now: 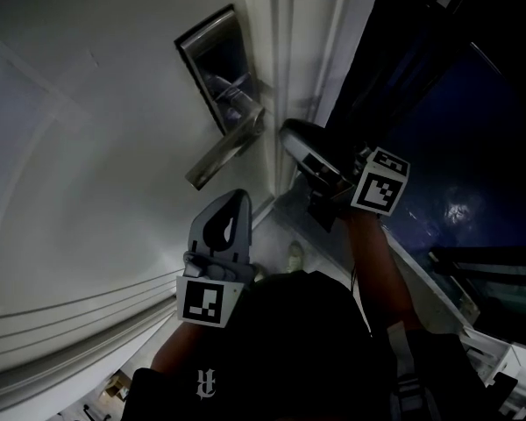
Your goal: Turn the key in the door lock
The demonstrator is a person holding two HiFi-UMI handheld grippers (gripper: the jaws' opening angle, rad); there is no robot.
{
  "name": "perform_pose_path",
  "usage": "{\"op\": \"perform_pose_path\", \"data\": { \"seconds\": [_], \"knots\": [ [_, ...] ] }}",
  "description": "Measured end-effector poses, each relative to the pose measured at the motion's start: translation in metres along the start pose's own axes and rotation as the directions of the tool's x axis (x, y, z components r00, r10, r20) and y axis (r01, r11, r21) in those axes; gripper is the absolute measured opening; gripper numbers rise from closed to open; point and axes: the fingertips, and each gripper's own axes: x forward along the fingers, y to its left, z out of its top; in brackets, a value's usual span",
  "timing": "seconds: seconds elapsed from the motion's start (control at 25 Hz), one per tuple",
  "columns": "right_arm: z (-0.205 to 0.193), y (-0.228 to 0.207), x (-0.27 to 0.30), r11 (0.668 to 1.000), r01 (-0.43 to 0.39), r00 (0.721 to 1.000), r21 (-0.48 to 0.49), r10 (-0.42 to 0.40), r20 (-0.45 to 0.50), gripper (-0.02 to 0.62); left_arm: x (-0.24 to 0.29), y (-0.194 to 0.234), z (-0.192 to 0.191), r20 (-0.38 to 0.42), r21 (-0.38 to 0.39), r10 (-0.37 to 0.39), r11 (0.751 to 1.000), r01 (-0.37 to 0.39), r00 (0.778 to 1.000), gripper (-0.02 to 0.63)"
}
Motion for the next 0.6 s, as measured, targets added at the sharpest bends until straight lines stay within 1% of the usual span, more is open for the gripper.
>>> {"op": "perform_pose_path", "data": {
  "seconds": [0.32,0.4,0.48,0.56,0.6],
  "knots": [
    [-0.001,-0.01,0.0,0.995,0.007,0.999,0.095,-0.009,0.03,0.071,-0.001,0.001,0.001,0.001,0.003,-0.002,1.0,0.002,1.0,0.006],
    [0.0,-0.01,0.0,0.996,0.006,0.999,0.088,-0.009,0.035,0.071,-0.001,0.002,0.001,-0.001,0.004,-0.001,1.0,0.001,1.0,0.006],
    [0.0,-0.007,0.002,1.0,0.017,1.0,0.023,-0.017,0.025,0.071,-0.001,0.003,0.001,-0.003,0.002,0.001,1.0,-0.001,1.0,0.006],
    [-0.001,-0.001,0.004,0.994,0.033,0.999,-0.1,-0.034,-0.008,0.071,-0.001,0.003,0.001,-0.003,0.001,0.002,1.0,-0.002,1.0,0.006],
    [-0.004,0.002,0.006,0.984,0.04,0.998,-0.176,-0.046,-0.03,0.071,0.0,0.003,0.001,-0.002,0.001,0.001,1.0,-0.001,1.0,0.006]
  ]
}}
